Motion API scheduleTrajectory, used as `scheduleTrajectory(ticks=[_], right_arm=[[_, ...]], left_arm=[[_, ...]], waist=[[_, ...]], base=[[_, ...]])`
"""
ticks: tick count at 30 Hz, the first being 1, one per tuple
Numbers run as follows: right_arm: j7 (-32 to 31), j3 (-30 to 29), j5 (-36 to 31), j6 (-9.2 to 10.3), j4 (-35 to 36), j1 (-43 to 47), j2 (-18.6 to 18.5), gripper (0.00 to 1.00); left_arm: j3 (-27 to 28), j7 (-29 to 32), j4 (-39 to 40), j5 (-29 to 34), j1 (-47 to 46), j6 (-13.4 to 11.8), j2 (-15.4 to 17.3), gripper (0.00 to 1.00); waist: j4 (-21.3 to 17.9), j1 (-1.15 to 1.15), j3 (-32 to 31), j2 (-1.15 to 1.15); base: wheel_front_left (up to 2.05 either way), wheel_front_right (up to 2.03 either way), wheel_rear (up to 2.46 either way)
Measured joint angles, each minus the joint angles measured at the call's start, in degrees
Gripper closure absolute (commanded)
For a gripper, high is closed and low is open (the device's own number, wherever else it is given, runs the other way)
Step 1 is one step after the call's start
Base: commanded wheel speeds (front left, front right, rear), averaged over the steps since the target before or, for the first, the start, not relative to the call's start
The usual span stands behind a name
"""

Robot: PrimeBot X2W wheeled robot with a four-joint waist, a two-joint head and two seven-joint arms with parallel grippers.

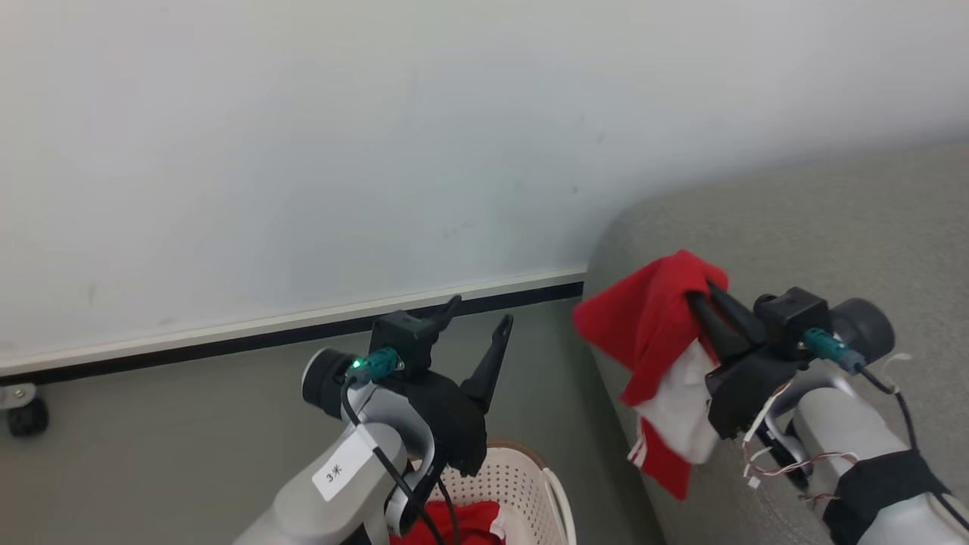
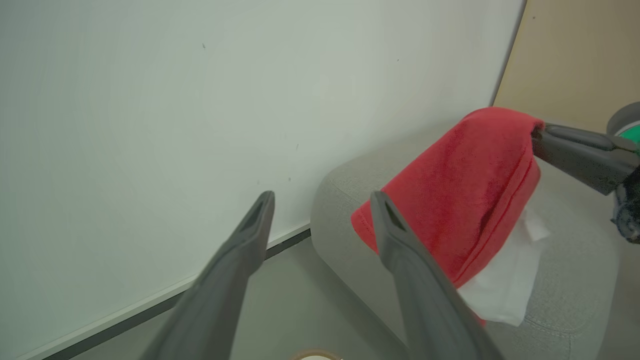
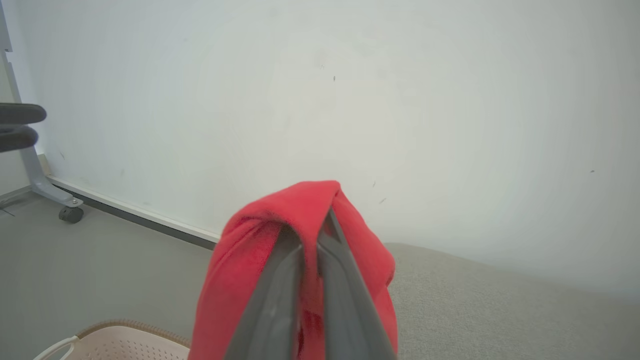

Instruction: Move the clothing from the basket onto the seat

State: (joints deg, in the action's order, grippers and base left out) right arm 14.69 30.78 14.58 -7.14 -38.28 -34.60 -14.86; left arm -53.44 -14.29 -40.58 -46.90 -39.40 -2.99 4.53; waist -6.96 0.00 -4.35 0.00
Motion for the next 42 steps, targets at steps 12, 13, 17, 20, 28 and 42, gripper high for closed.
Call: scheduleTrajectory(ticks=[12,13,17,20,28,42], right_arm=[[0.0,-1.2,-0.5,0.00,6.9,0.7,-5.8,1.00],[0.0,-1.3,-0.5,0.00,7.4,0.8,-6.2,1.00],[-0.1,-2.0,-0.5,0.00,9.4,1.1,-7.6,1.00],[-0.6,-2.7,-0.4,0.00,10.7,1.1,-8.6,1.00],[-2.5,-5.0,1.2,0.00,12.9,0.8,-11.2,1.00],[-7.4,-11.7,4.3,0.00,10.6,-18.6,-14.9,1.00]], left_arm=[[1.0,0.0,3.8,0.2,5.5,0.0,-0.3,0.00],[1.1,0.0,4.2,0.2,5.8,0.0,-0.4,0.00],[1.0,0.0,4.9,1.1,6.3,0.0,-0.7,0.00],[0.7,0.0,5.4,1.7,6.7,0.0,-1.0,0.00],[-1.0,0.0,6.7,4.7,6.7,-0.1,-1.2,0.00],[-2.7,0.0,6.8,9.0,0.1,-0.3,-0.5,0.00]], waist=[[-7.0,0.00,0.2,0.00],[-7.6,0.00,0.3,0.00],[-10.0,0.00,0.8,0.00],[-11.3,0.00,1.4,0.00],[-12.3,0.00,5.0,0.00],[-11.0,0.01,15.1,0.00]], base=[[0.00,0.00,0.00],[0.00,0.00,0.00],[0.00,0.00,0.00],[0.00,0.00,0.00],[0.00,0.00,0.00],[0.00,0.00,0.00]])
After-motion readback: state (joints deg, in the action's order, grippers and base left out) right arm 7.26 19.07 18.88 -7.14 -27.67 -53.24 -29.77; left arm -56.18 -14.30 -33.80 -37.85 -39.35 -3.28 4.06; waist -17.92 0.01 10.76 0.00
